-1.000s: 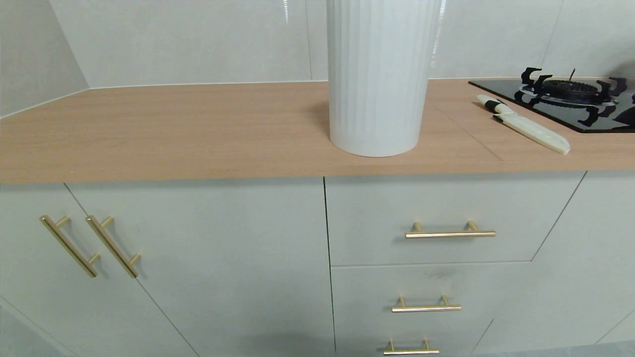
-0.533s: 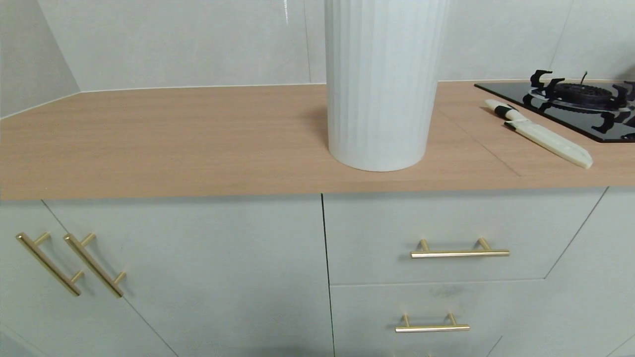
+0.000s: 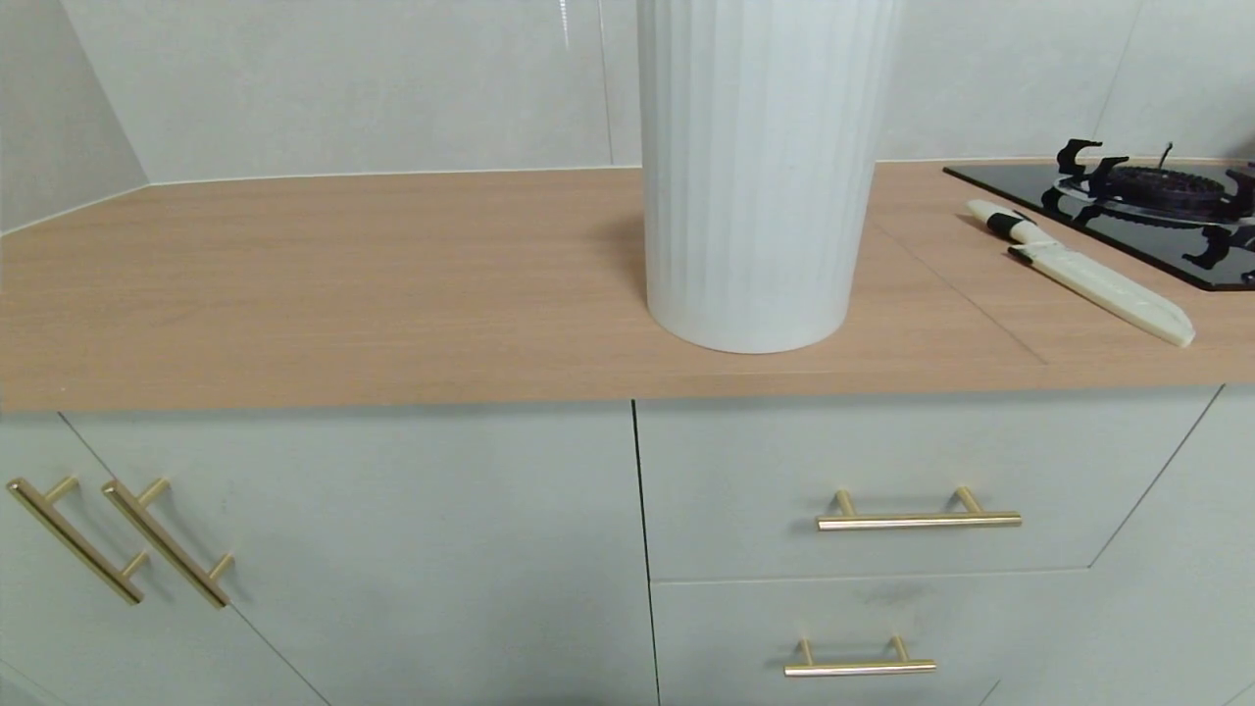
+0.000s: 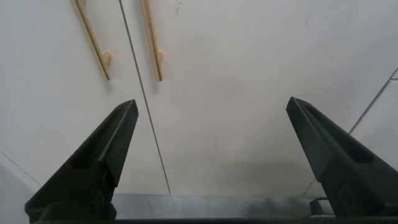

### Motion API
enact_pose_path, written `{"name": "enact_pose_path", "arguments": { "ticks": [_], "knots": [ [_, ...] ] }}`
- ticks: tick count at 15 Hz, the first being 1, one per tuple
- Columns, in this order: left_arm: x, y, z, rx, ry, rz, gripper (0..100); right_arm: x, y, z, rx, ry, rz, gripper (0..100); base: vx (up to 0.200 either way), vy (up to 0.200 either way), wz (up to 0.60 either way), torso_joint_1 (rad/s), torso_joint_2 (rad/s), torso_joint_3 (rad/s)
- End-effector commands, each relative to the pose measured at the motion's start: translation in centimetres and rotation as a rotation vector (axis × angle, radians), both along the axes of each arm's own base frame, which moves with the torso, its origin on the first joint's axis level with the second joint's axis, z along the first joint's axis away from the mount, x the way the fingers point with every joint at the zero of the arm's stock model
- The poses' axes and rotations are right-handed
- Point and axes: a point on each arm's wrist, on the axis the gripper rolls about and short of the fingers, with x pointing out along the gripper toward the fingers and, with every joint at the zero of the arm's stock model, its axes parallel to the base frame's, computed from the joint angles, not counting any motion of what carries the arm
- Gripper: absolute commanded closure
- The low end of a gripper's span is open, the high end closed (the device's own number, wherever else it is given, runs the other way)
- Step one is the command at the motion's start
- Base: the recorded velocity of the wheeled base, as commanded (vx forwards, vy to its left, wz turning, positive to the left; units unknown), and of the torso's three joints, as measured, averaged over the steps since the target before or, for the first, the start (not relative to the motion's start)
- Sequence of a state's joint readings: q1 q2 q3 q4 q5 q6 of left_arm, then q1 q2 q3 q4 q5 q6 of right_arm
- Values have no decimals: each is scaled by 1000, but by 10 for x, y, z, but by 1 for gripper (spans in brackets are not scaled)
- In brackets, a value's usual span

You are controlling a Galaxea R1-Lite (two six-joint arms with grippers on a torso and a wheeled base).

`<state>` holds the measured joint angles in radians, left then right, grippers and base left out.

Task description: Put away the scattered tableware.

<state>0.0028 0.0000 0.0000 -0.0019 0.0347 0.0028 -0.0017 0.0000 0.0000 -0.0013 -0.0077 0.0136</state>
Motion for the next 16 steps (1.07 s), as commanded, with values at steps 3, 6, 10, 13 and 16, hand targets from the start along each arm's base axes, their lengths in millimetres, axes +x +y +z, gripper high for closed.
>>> {"name": "enact_pose_path", "arguments": {
  "ticks": [3, 6, 10, 13, 16],
  "knots": [
    [0, 0, 0, 0, 0, 1, 0, 0, 0, 0, 0, 1, 0, 0, 0, 0, 0, 74, -240, -159],
    [0, 0, 0, 0, 0, 1, 0, 0, 0, 0, 0, 1, 0, 0, 0, 0, 0, 115, -339, -277],
    [0, 0, 0, 0, 0, 1, 0, 0, 0, 0, 0, 1, 0, 0, 0, 0, 0, 172, -498, -273],
    [0, 0, 1, 0, -1, 1, 0, 0, 0, 0, 0, 1, 0, 0, 0, 0, 0, 216, -473, -274],
    [0, 0, 0, 0, -1, 1, 0, 0, 0, 0, 0, 1, 0, 0, 0, 0, 0, 214, -484, -271]
  ]
}}
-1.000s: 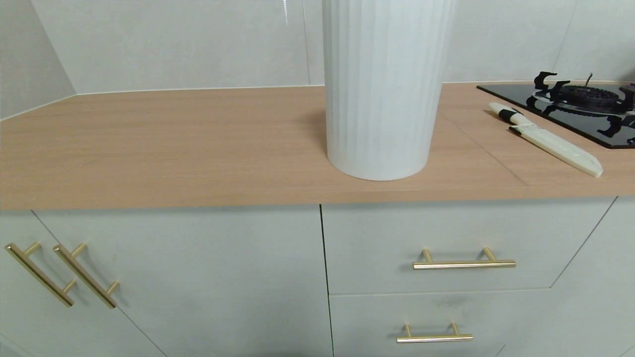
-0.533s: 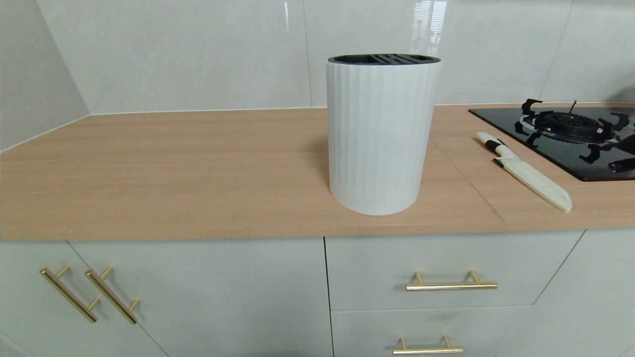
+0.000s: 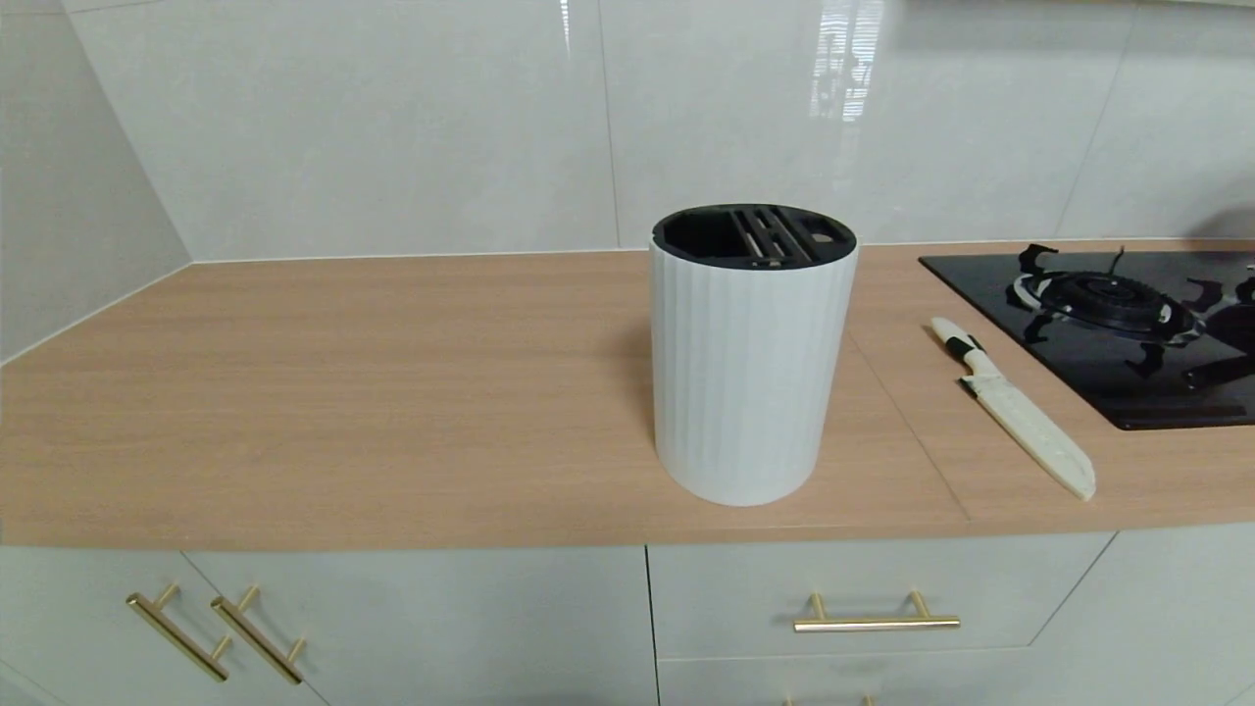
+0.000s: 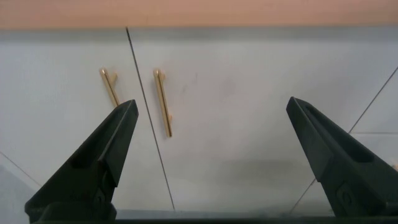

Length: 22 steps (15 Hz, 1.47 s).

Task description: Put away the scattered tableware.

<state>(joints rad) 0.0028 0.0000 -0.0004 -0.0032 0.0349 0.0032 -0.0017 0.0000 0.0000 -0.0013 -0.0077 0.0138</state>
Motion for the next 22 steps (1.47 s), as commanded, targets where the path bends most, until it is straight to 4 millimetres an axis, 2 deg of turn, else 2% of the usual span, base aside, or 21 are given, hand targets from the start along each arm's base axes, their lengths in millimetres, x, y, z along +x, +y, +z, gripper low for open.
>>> {"name": "enact_pose_path", "arguments": {
  "ticks": [1, 22],
  "knots": [
    [0, 0, 0, 0, 4, 1, 0, 0, 0, 0, 0, 1, 0, 0, 0, 0, 0, 207, -486, -276],
    [0, 0, 0, -2, 2, 2, 0, 0, 0, 0, 0, 1, 0, 0, 0, 0, 0, 249, -525, -277]
  ]
}}
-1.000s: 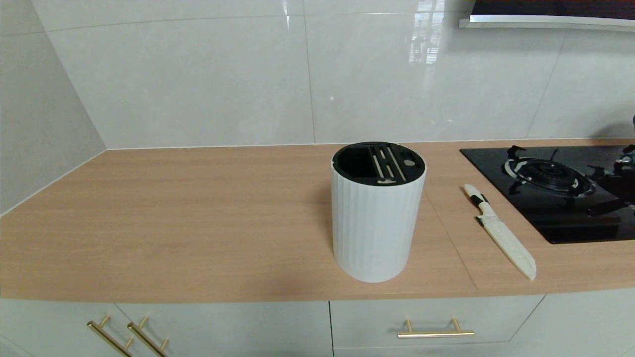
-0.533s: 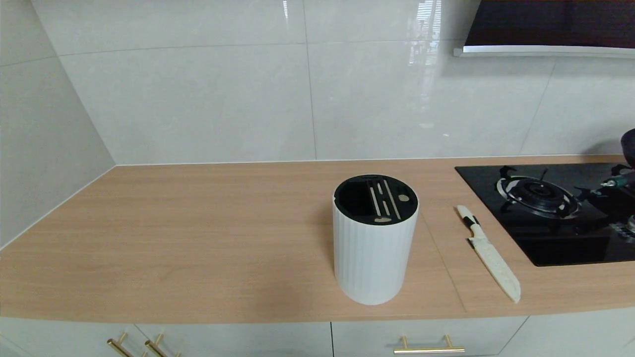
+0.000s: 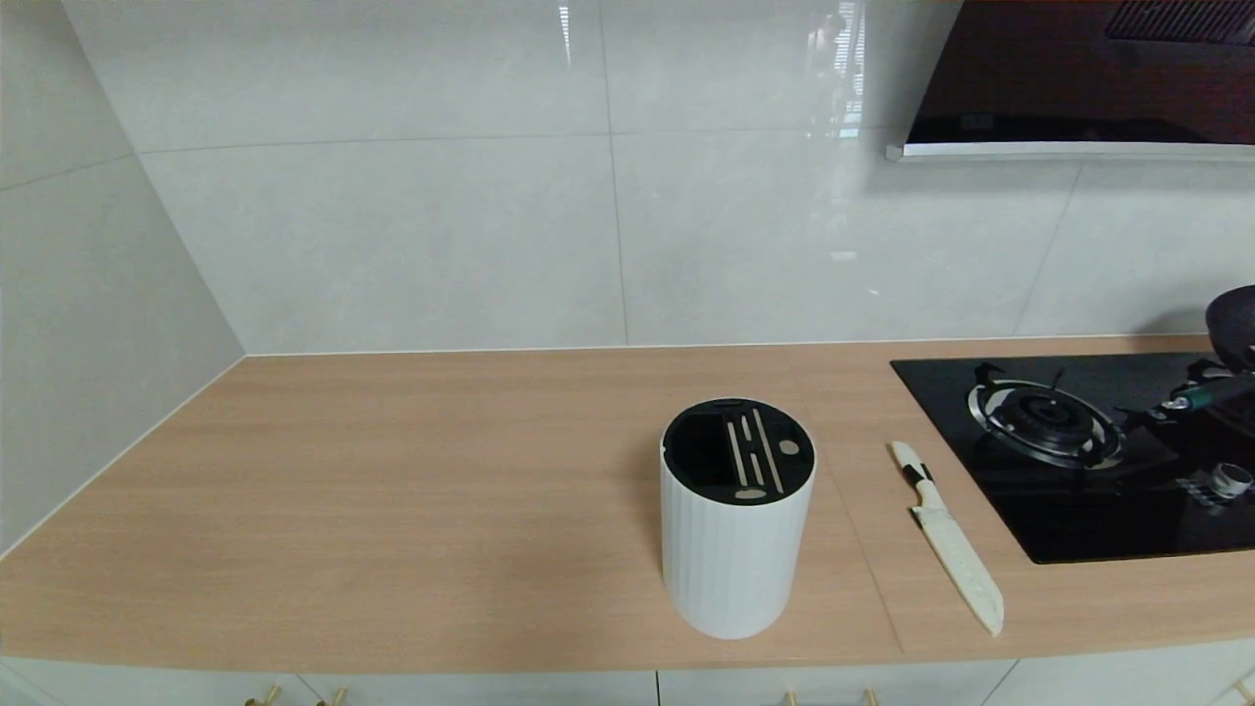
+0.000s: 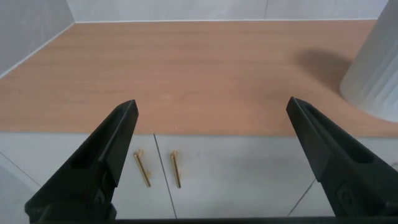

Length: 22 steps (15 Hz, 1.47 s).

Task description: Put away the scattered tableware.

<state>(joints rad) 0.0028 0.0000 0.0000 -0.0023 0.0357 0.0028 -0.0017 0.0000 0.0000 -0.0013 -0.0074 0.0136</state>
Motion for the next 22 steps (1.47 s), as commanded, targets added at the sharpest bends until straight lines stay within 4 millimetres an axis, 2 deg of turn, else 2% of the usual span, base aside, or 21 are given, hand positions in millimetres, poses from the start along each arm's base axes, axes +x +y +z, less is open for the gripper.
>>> {"name": "enact_pose_path", "arguments": {
  "ticks": [1, 6, 16, 17, 18, 19, 22],
  "knots": [
    [0, 0, 0, 0, 1, 1, 0, 0, 0, 0, 0, 1, 0, 0, 0, 0, 0, 193, -383, -198],
    [0, 0, 1, -3, -1, 0, 0, 0, 0, 0, 0, 1, 0, 0, 0, 0, 0, 179, -353, -179],
    [0, 0, 0, 3, 1, 0, 0, 0, -1, 1, -6, -6, -40, 0, 0, 0, 0, 5, -9, -4],
    [0, 0, 0, 0, 1, 0, 0, -7, -1, 32, 8, -125, -17, 0, 0, 0, 0, 0, 0, 0],
    [0, 0, 0, -3, 2, 0, 0, -7, -1, 54, 26, -134, 25, 0, 0, 0, 0, 0, 0, 0],
    [0, 0, 0, 2, 1, 0, 0, 5, 0, 76, 20, -30, 86, 0, 0, 0, 0, 0, 0, 0],
    [0, 0, 0, -3, 2, 0, 0, 67, 5, 104, 12, 229, 144, 0, 0, 0, 0, 0, 0, 0]
  ]
}}
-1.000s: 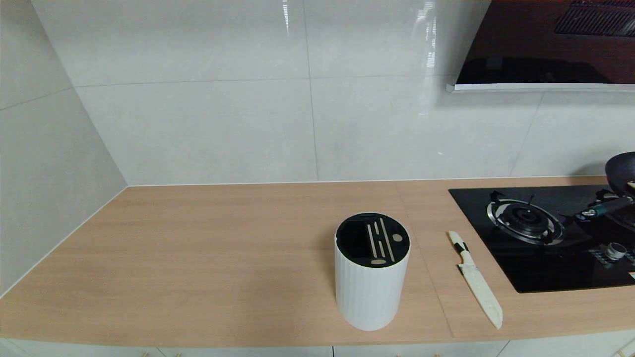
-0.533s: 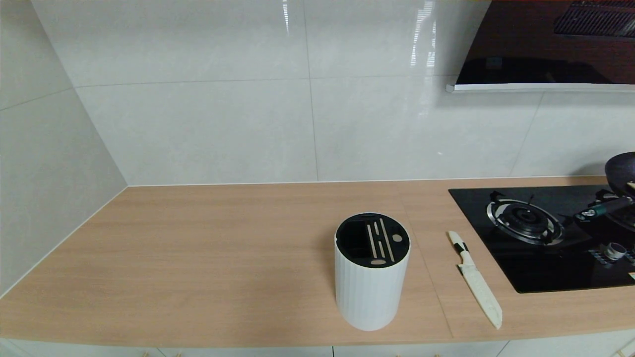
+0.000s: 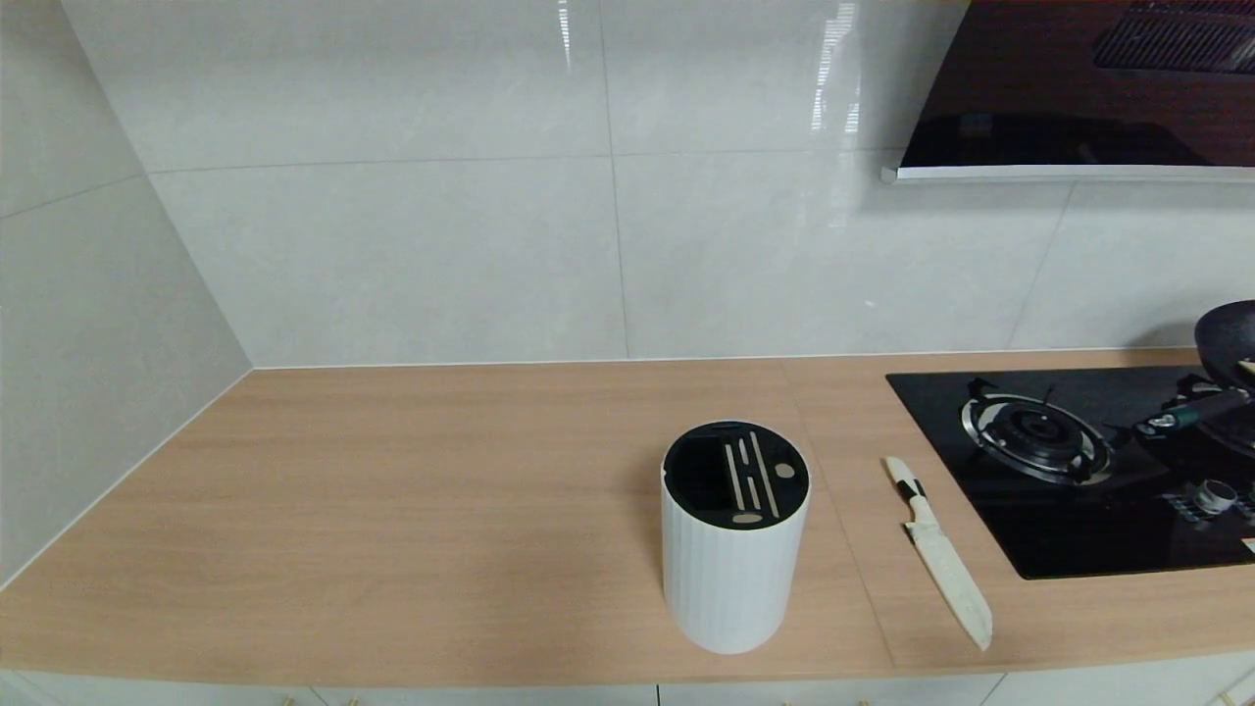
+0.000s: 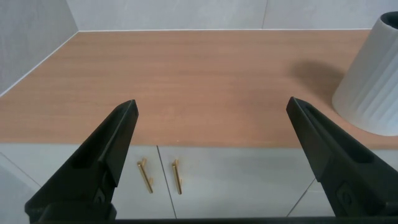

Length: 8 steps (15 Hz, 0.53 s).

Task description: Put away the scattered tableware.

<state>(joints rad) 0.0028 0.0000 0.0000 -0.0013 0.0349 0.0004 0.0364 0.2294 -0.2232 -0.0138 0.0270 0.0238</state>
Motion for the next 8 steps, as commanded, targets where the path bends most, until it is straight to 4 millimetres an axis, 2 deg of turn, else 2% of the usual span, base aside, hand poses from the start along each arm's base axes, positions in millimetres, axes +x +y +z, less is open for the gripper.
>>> {"name": "enact_pose_path", "arguments": {
  "ticks": [1, 2, 5, 8],
  "knots": [
    [0, 0, 0, 0, 0, 1, 0, 86, 7, 43, -11, 305, 79, 0, 0, 0, 0, 0, 0, 0],
    [0, 0, 0, 0, 0, 1, 0, 117, 10, 48, -14, 346, 85, 0, 0, 0, 0, 0, 0, 0],
    [0, 0, 0, 0, 1, 1, 0, 196, 19, 48, -24, 475, 85, 0, 0, 0, 0, 0, 0, 0],
    [0, 0, 0, 0, 0, 1, 0, 262, 27, 27, -39, 591, 85, 0, 0, 0, 0, 0, 0, 0]
  ]
}}
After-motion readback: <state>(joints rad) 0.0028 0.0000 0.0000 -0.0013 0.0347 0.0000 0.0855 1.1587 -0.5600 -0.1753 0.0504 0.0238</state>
